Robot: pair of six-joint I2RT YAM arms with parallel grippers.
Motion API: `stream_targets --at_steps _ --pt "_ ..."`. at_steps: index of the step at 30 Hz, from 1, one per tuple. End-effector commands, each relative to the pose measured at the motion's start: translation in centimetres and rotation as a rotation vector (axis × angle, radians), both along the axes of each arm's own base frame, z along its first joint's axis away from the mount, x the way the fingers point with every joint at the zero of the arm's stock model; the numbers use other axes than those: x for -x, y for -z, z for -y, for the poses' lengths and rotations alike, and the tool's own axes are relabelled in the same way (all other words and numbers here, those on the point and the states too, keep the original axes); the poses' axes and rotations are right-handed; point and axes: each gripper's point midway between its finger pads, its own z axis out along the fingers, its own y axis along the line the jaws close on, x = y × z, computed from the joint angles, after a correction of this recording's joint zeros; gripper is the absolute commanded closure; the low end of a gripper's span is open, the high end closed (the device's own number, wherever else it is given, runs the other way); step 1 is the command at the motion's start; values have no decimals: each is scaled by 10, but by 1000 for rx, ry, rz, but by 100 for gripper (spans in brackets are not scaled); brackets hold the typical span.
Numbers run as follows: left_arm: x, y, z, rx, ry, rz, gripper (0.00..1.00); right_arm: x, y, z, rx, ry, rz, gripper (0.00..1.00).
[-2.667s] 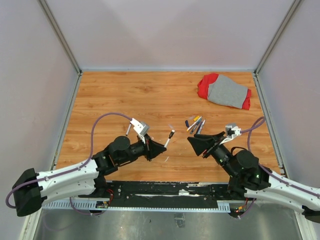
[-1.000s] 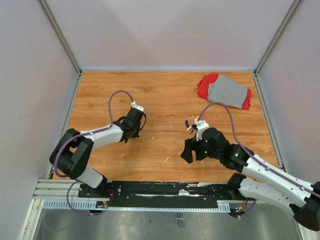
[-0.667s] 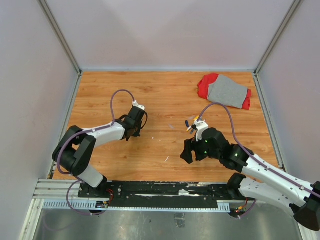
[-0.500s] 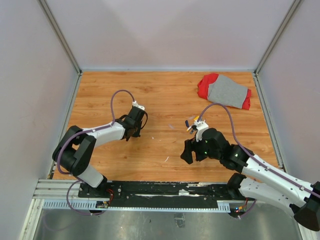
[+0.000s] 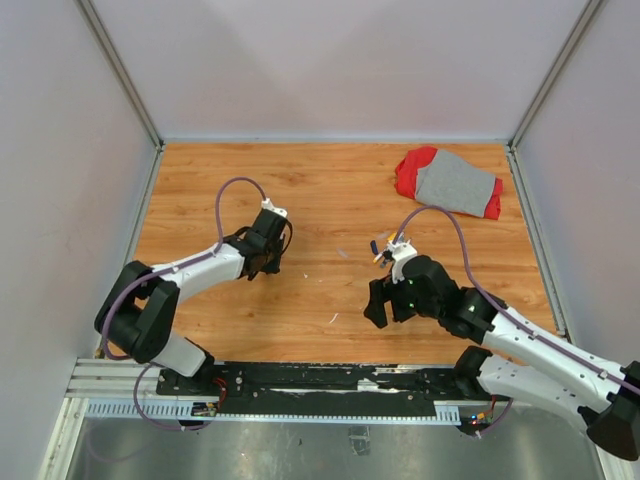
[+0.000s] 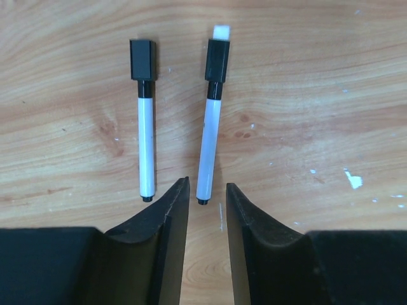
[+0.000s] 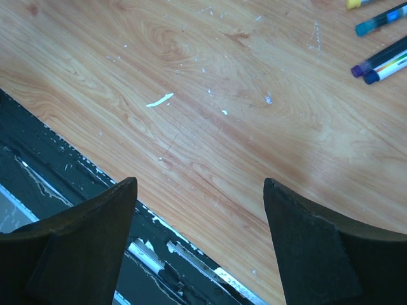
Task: Insert the pens into the pen caps
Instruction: Place the pen at the center of the board.
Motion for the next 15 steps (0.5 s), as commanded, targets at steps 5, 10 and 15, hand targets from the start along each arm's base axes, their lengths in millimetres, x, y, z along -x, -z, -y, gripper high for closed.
stream_targets --at_steps 5,10,15 --pt "-8 -82 24 181 61 146 65 -33 -17 21 135 64 42 20" --pt "8 -133 33 305 137 240 63 -59 -19 27 165 95 24 21" --pt "32 -171 28 375 207 340 61 -89 -16 32 183 149 5 22"
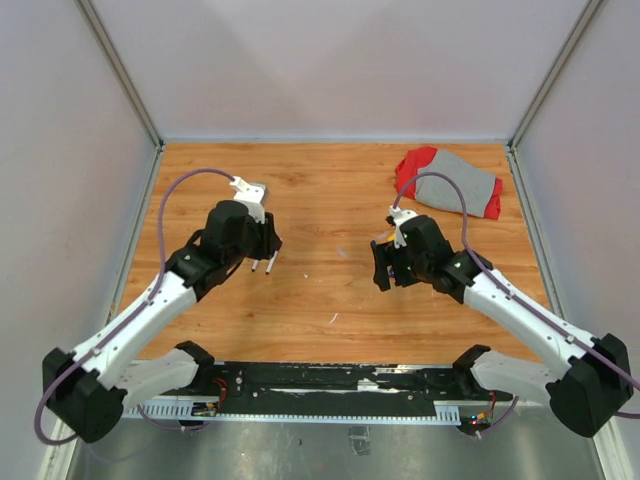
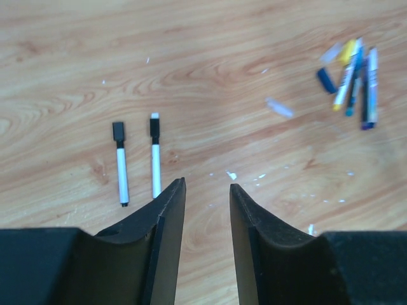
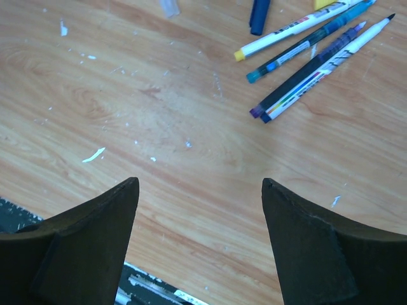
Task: Insert the pens into the pen caps
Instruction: Place the pen at the center of the board.
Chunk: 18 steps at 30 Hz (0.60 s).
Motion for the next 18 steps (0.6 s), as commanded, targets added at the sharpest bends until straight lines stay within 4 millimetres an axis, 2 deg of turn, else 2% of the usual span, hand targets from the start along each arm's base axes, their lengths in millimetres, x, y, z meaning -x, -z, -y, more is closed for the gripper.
stream_targets --at_steps 1,4,8,14,18 --pt "24 -29 -2 47 84 69 61 -25 -2 7 24 26 1 23" --pt "35 -35 -11 30 100 112 60 -42 3 13 18 97 -19 26" --pt "44 -23 -19 9 104 122 60 -61 10 19 22 187 -30 30" --pt "43 -18 -15 8 124 109 60 -81 14 26 42 296 -28 36" --pt "42 -11 -10 1 143 80 60 -91 13 38 64 402 3 36"
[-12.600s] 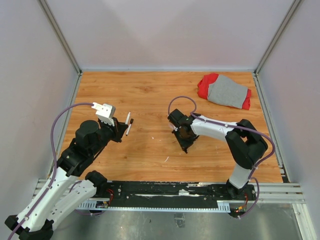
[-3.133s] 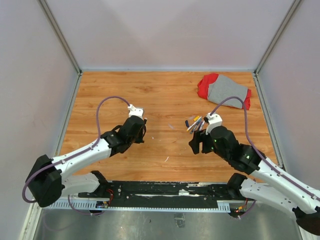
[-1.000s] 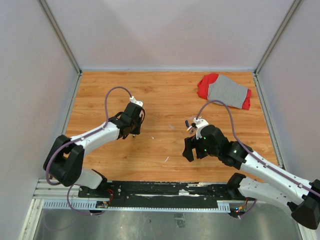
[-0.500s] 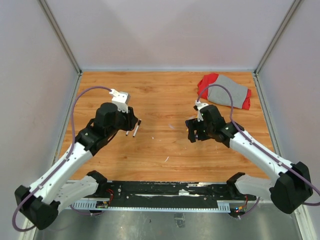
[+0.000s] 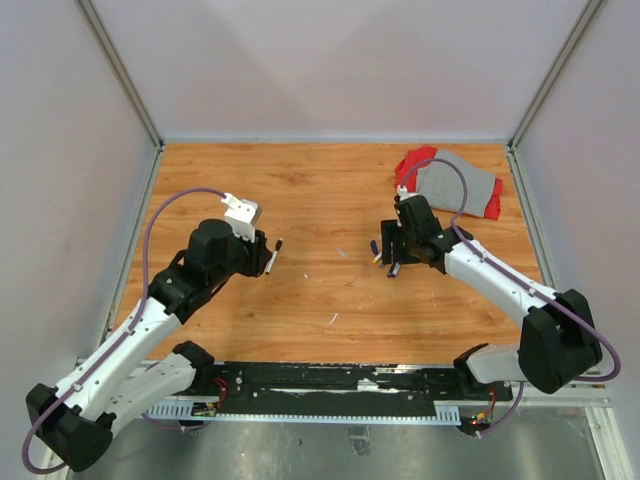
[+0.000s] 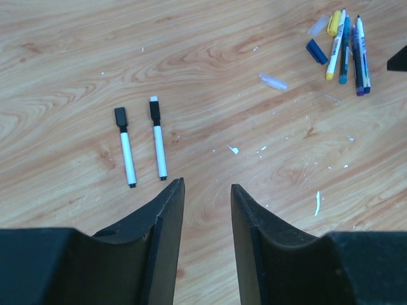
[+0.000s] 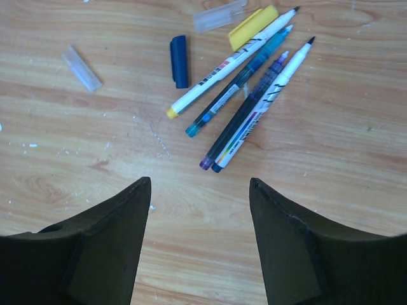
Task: Insert the pens into the pen caps
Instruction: Place the pen at the center of the board, then pick up the pen from the center of the board.
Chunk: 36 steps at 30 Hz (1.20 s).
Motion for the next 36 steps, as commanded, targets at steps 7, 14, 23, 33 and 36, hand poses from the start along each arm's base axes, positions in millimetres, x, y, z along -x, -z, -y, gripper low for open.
stream_targets --at_steps 7,14,23,33,36 --pt "2 -11 4 22 8 -14 61 -32 -16 34 28 325 94 43" --pt "6 -4 5 66 1 -8 60 -36 -14 34 -31 500 41 44" --pt "4 9 10 41 25 -46 61 -37 -10 23 -89 720 -98 45" --pt "3 15 11 29 27 -60 61 -47 -6 20 -85 852 -123 44" --pt "2 16 12 27 29 -62 61 -50 -3 16 -65 845 -142 46"
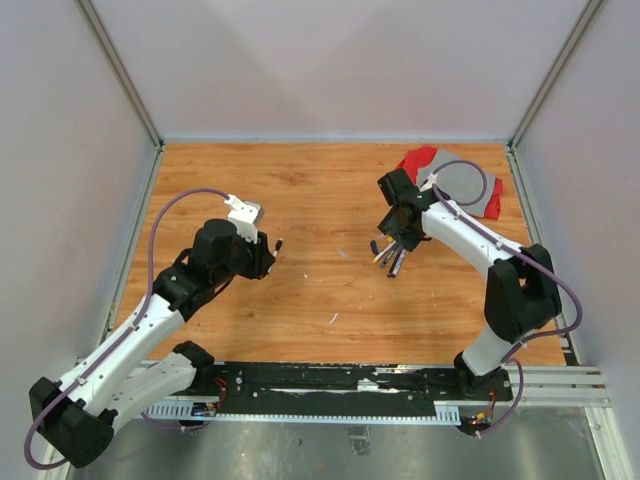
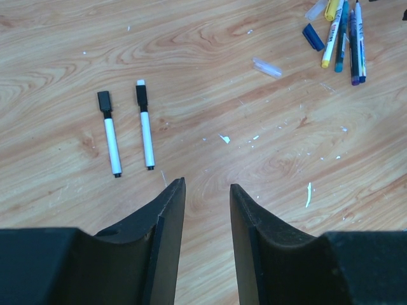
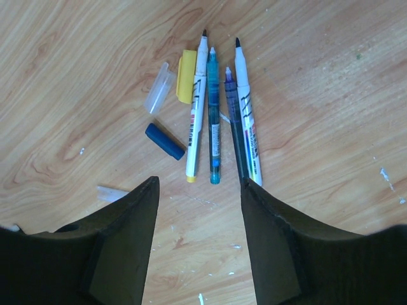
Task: Insert the pens into the pen caps
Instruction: Pick up the pen from the center of the board.
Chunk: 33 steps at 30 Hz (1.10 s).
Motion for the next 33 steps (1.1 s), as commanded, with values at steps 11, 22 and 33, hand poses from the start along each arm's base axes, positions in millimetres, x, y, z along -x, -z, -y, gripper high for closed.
stream_targets --at_steps 11,22,33 --pt "-2 3 6 7 27 6 61 -11 16 -13 34 15 -78 61" --pt "-2 4 7 5 31 1 62 -12 34 -25 33 -20 -132 66" --pt "-2 7 8 1 36 -8 62 -9 51 -28 37 -28 -180 70"
